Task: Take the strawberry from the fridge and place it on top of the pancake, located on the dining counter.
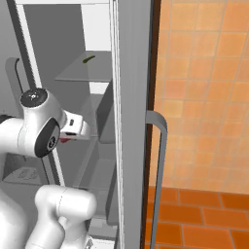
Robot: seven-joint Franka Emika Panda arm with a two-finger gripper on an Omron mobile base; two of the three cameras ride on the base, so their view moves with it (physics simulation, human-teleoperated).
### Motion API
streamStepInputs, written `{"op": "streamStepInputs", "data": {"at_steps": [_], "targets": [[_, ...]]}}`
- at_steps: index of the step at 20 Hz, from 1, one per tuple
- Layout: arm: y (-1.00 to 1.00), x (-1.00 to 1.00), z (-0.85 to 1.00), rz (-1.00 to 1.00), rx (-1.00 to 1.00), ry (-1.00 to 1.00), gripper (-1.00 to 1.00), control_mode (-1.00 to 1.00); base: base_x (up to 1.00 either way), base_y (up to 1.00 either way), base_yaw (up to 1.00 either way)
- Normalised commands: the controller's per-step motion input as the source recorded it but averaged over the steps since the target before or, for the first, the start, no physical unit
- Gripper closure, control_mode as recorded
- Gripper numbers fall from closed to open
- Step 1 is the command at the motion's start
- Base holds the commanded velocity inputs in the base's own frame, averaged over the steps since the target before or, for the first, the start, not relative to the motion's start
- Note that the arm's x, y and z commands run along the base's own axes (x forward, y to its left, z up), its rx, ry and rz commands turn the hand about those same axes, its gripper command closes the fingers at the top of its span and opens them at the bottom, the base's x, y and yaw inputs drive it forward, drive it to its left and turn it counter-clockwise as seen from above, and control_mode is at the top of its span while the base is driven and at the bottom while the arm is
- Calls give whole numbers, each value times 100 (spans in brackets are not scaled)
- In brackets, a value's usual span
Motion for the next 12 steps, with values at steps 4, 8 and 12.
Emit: {"op": "streamStepInputs", "data": {"at_steps": [4, 8, 12], "targets": [[34, -76, 18, 9, -2, -2, 100, -100, 0, 0, 0], [0, -56, 7, -2, -7, 1, 100, -100, 0, 0, 0], [-3, -15, 0, -8, -7, 5, 100, -100, 0, 0, 0]]}}
